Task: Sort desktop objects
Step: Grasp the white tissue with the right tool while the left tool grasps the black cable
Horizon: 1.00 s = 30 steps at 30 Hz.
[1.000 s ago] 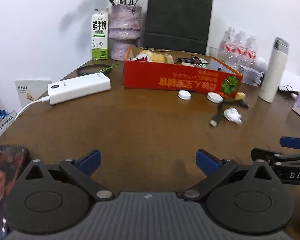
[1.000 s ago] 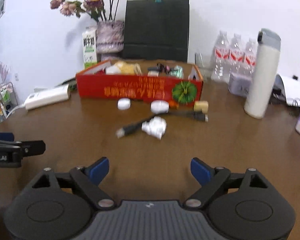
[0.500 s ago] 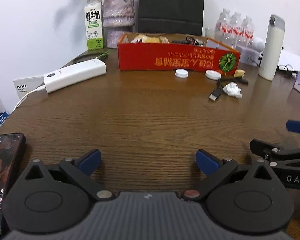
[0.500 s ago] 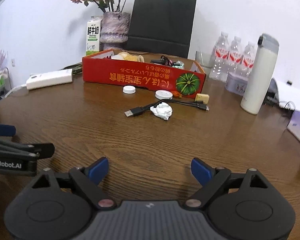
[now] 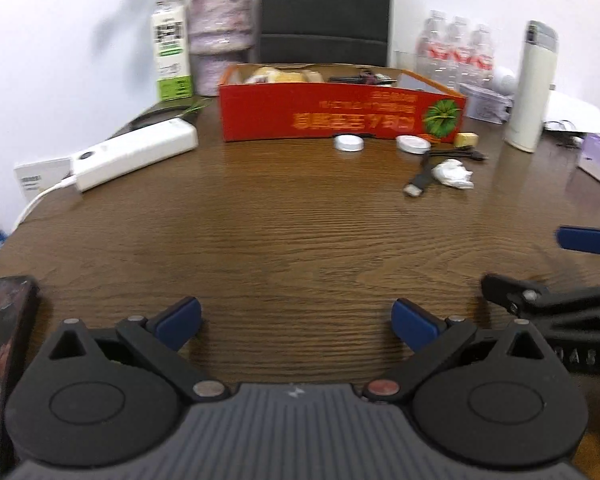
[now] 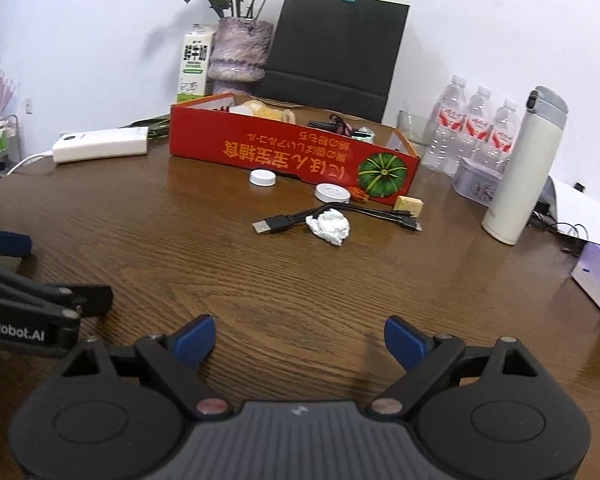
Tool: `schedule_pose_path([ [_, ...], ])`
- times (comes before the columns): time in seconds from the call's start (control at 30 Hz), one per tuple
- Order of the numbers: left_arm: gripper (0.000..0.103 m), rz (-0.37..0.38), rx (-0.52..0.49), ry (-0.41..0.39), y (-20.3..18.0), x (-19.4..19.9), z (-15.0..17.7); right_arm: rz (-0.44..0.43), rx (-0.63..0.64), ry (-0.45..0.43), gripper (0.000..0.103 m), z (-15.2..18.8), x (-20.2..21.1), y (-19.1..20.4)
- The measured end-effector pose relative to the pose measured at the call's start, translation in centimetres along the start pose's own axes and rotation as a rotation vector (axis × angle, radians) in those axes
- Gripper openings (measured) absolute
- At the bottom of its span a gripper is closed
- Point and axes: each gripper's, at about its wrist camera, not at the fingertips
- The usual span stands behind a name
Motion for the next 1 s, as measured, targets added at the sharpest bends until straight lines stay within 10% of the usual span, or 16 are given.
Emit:
schedule_pose_path([
  [0.37, 0.1, 0.122, -0.046, -0.06, -0.8, -3.8, -6.2, -0.206, -0.236, 0.02, 0.059, -6.6, -8.4, -7.7],
  [0.47, 0.094, 0.16, -0.07, -0.064, -2.2, -5.3, -7.4, -0.244, -0.241, 0.076, 0.026, -7.4, -11.6, -8.1],
  [0.6, 0.085, 0.215, -0.156, -0.065, -5.7, -8.1, -9.5, -0.21, -0.225, 0.046, 0.02, -7.7, -11.3, -9.6],
  [0.7, 0.067, 0.273, -0.219, -0.033, -8.7, -11.3, -11.5, -0.148, -0.303, -0.019, 0.02, -7.3, -10.3, -12.6],
  [0.8, 0.015, 0.236, -0.274, 0.029, -11.3, -14.5, -12.9, -0.12, -0.407, -0.077, 0.02, -6.2, -9.7, -15.2],
  [1.0, 0.005, 0.234, -0.252, 0.026, -11.9, -13.1, -11.8, -0.076, -0.505, -0.116, 0.02, -5.6, -9.7, -17.8],
])
Point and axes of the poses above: each gripper's, at about its wrist camera, not at the fingertips, and x roughly against the way its jaws point, y to its left, z to its underside
